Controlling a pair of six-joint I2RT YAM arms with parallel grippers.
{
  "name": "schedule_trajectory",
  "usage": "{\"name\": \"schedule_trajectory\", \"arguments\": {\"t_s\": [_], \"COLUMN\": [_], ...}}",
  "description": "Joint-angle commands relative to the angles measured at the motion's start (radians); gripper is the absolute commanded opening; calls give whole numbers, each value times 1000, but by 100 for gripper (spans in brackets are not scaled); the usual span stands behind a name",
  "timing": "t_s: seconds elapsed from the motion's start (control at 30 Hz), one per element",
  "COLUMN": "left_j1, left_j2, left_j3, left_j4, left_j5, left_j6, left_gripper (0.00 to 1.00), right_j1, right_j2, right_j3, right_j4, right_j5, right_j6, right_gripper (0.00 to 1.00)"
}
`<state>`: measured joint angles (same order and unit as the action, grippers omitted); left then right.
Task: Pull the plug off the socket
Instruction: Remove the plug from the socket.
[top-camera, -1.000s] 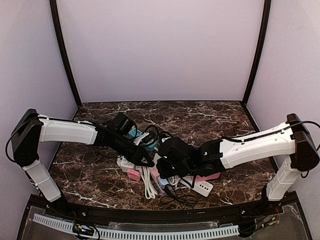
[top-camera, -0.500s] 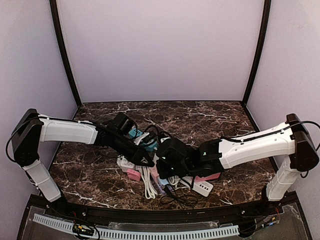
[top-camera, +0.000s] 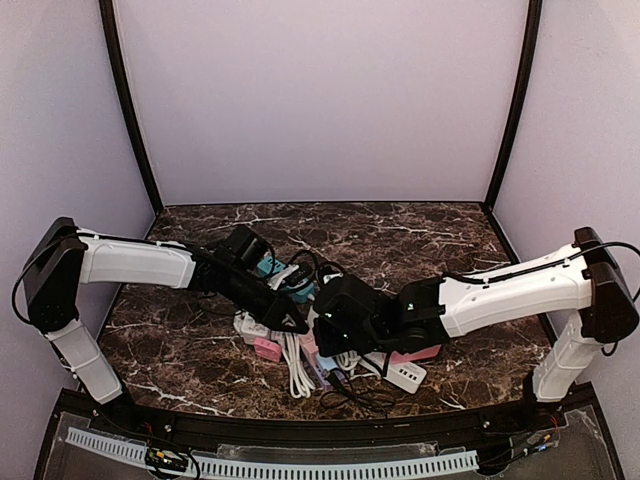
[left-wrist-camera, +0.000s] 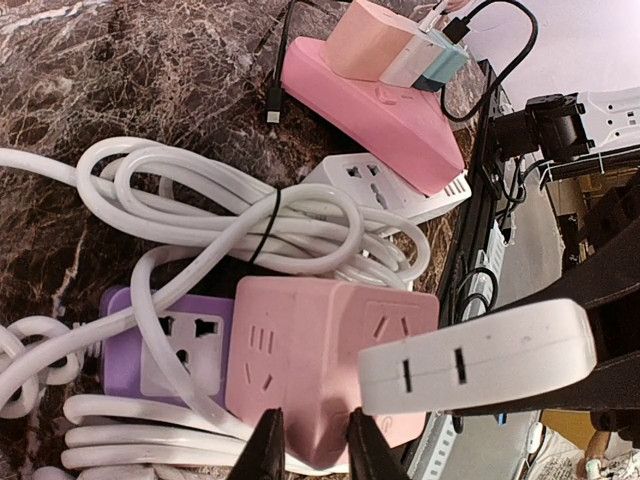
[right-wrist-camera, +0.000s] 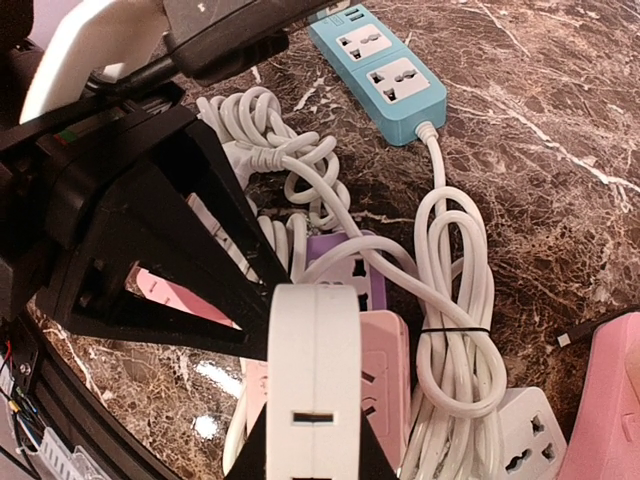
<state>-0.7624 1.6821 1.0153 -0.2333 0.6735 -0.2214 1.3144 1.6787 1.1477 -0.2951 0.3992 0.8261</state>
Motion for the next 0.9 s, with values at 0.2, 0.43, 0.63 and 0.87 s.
{"name": "schedule_trajectory", "arguments": {"t_s": [0.2, 0.43, 0.63, 0.87], "left_j1": [-4, -4, -4, -4], "left_j2": [60, 58, 36, 28], "left_j3": [-19, -16, -21, -21], "left_j4": [-91, -94, -93, -90], "left_j5": [-121, -125, -161, -162], "left_j6": [17, 18, 23, 22], "left_gripper": [21, 21, 21, 21], "right_j1": [-21, -21, -24, -115], "right_j2": [-70, -69, -138, -247], "right_j3": [-31, -32, -68, -128], "right_j4": [31, 37, 36, 5], "right_j5": [14, 6, 58, 37], "right_j6": [26, 26, 1, -51], "right_gripper": [0, 0, 0, 0]}}
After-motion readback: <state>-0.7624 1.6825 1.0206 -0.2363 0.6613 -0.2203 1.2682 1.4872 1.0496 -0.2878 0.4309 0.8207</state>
